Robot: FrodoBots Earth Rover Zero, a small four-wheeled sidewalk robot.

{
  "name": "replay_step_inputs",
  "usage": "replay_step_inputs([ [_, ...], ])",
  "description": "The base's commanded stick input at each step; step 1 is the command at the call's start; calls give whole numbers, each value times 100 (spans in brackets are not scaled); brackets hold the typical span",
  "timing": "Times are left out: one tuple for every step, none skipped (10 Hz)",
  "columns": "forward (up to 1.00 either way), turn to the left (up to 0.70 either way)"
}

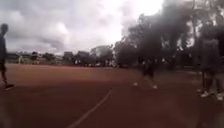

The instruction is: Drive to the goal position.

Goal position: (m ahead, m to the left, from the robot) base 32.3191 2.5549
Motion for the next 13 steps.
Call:
replay_step_inputs([
  [85,-34],
  [85,-34],
  [85,-31],
  [85,-13],
  [85,0],
  [85,0],
  [85,0],
  [85,0],
  [85,0],
  [85,0],
  [85,0],
  [85,0],
  [85,0],
])
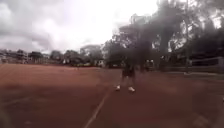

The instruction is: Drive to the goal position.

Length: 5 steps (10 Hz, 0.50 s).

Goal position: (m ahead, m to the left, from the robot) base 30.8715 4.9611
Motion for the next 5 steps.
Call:
replay_step_inputs([
  [85,0],
  [85,0],
  [85,0],
  [85,0],
  [85,0],
])
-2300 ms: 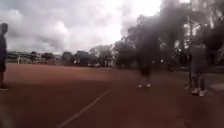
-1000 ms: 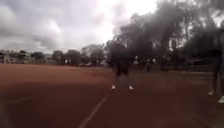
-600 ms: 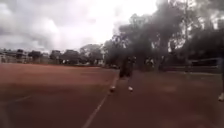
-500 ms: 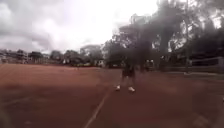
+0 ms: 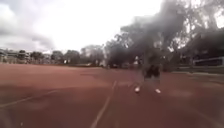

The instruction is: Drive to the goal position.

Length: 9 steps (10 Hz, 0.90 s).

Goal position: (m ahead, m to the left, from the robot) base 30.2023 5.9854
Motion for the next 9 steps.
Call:
replay_step_inputs([
  [85,0],
  [85,0],
  [85,-4],
  [85,-34],
  [85,-34],
  [85,-34],
  [85,-34],
  [85,-34],
  [85,-34],
])
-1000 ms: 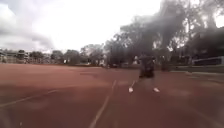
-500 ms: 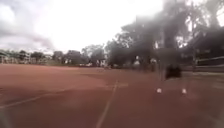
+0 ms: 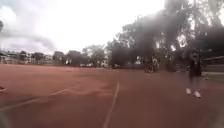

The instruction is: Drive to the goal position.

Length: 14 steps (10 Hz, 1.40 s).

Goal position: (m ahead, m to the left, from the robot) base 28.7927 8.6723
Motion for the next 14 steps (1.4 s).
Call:
replay_step_inputs([
  [85,-34],
  [85,-34],
  [85,-34],
  [85,-34],
  [85,-34],
  [85,0],
  [85,0],
  [85,0],
  [85,0],
  [85,0],
  [85,0],
  [85,0],
  [85,0],
  [85,0],
])
